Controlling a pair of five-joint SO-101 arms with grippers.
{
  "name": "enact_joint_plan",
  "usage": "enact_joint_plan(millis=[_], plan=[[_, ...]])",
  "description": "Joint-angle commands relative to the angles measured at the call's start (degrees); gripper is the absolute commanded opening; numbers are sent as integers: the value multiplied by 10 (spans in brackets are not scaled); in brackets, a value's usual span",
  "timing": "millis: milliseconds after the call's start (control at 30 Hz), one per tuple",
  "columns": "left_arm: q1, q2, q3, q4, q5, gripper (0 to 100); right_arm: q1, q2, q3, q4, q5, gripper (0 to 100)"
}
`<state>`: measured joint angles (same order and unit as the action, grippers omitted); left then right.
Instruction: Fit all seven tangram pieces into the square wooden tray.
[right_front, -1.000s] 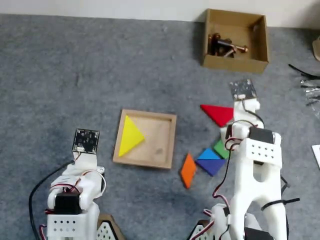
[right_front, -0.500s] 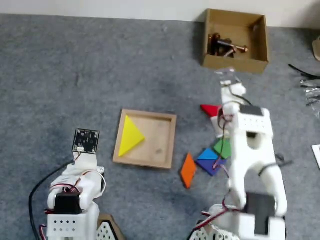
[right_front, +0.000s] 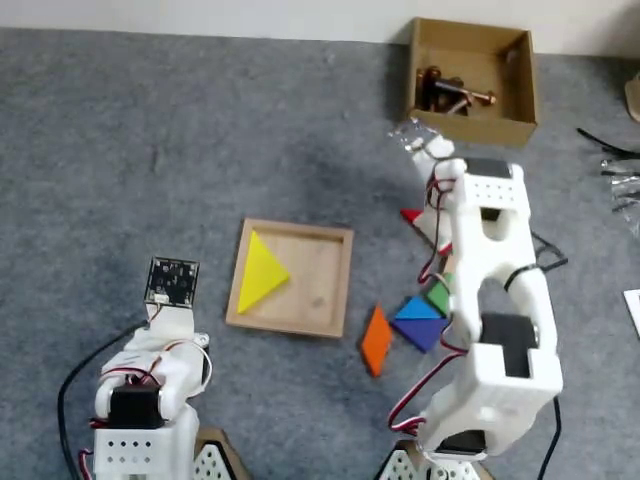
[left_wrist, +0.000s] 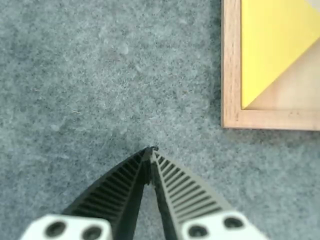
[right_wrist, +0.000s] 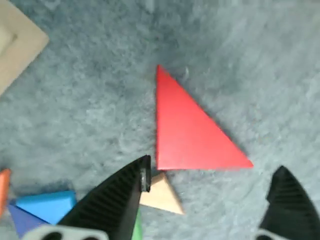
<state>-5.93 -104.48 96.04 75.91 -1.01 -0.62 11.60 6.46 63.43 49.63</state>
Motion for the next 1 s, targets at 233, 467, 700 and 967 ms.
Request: enact_joint_plan(millis=[233, 467, 700, 967], plan=[[7, -6, 10, 2, 1, 5, -6, 81, -100, 8, 73, 378], [7, -6, 10, 2, 1, 5, -5, 146, -148, 9, 73, 378], [7, -6, 10, 2, 1, 5, -14, 171, -150, 9, -11, 376], [7, -6, 10, 2, 1, 5, -36, 174, -146, 9, -84, 375]])
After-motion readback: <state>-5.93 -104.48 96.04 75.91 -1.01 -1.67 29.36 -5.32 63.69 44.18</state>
